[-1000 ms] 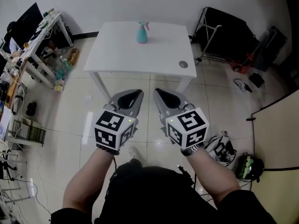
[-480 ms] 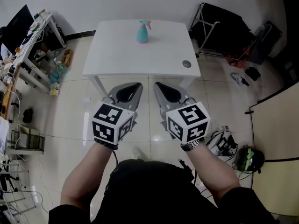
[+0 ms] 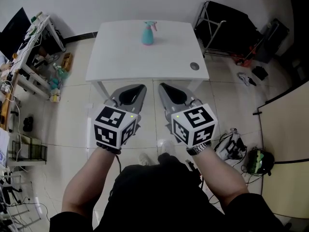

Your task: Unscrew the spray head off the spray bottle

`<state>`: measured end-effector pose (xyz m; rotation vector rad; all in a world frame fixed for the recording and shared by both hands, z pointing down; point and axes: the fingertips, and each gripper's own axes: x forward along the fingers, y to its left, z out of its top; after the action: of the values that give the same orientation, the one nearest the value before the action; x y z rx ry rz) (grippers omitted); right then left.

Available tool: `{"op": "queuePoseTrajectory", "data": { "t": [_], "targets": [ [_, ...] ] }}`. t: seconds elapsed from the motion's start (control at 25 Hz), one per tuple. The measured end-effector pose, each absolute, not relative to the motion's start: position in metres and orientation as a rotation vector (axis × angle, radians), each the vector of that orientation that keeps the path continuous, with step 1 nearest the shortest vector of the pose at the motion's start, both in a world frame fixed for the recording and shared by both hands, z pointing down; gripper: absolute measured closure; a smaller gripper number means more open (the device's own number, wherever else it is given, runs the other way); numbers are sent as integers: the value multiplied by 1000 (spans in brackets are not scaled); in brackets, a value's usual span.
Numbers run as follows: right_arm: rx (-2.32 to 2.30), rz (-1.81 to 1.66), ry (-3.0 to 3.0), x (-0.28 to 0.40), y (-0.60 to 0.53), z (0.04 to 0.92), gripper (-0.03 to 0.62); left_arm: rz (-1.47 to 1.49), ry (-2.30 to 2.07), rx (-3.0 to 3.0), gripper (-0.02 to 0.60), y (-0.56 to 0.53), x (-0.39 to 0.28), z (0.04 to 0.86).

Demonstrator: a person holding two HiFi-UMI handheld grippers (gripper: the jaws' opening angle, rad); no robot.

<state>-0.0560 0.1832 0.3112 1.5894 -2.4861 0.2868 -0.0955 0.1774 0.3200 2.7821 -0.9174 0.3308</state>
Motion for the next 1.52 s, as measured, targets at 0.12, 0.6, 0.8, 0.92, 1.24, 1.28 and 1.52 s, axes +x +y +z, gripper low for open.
{"op": "queuePoseTrajectory", "data": {
  "t": [0.12,0.6,0.8,0.92,1.24,1.28,1.52],
  "targets": [
    [1586,288,-2488,-53,177,312,605,332,-919,2782,567,171,-92,321],
    [1531,303,-2529,-28,121,320,605,361,-978,2755,566,117,-65,328],
    [1493,311,-2551,-6,85,321,605,375,-1014,2731,566,82,-43,331],
    [1465,320,-2562,7,67,324,605,382,-1038,2712,568,63,-30,334],
    [1385,333,-2588,31,27,329,603,392,-1106,2663,566,23,-6,341],
    [1375,335,-2590,34,22,329,605,393,-1113,2658,566,19,-3,341],
    [1336,347,-2601,48,8,334,605,404,-1149,2635,567,6,11,344]
  ]
}}
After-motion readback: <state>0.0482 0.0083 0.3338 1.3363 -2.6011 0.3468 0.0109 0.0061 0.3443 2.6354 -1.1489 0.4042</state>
